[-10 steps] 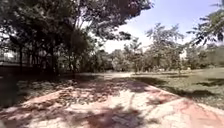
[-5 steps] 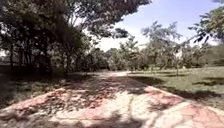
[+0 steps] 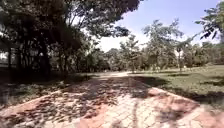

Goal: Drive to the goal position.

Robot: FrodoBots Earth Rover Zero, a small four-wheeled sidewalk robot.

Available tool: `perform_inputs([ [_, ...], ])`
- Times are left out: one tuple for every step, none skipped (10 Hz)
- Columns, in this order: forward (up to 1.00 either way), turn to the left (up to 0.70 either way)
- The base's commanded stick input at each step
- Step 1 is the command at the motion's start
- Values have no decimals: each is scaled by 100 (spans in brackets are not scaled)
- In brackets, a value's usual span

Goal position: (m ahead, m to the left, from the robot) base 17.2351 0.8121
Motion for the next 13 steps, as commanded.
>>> perform_inputs([
  [70, 0],
  [70, 0],
  [70, 0],
  [70, 0],
  [70, 0],
  [70, 0],
  [70, 0],
  [70, 0],
  [70, 0],
  [70, 0],
  [70, 0],
  [70, 0],
  [70, 0],
])
